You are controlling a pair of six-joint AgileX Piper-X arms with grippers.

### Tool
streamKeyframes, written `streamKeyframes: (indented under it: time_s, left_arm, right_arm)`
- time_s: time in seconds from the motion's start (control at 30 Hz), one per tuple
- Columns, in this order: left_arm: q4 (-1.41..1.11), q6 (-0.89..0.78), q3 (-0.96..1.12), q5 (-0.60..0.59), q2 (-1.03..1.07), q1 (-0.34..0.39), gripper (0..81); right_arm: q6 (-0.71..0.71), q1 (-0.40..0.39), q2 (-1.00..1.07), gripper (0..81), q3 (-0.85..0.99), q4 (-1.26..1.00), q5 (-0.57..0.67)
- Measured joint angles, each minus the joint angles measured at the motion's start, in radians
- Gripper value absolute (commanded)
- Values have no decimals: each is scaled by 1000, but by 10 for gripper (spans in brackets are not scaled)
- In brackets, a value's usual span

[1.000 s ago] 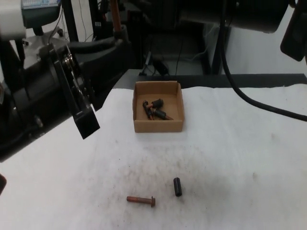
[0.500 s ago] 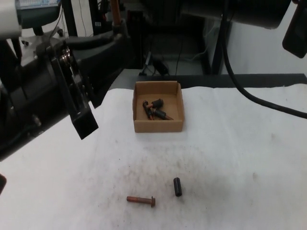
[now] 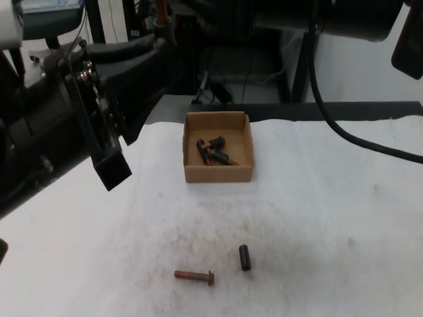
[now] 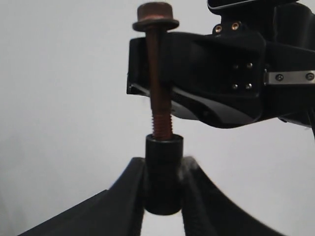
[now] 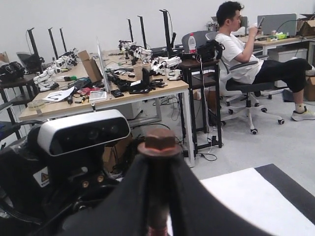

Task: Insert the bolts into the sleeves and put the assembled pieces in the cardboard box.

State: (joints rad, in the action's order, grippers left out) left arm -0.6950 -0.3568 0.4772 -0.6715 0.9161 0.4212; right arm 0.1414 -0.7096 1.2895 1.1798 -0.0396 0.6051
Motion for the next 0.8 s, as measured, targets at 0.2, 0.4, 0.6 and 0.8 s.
streamKeyframes:
  time_s: [0.2,0.4,0.6,0.8]
  left_arm:
    - [67,-72,0,20,2,0,0]
    - [96,-85,0,19,2,0,0]
    - [115,-85,7,19,2,0,0]
    - [111,-86,16,37,2,0,0]
  right_arm:
    - [-32,4,0,8,-2,68,0]
    - [-59,9,0,6,-2,87,8]
    - [-83,10,0,186,0,127,8]
    - [-90,11,0,421,0,176,21]
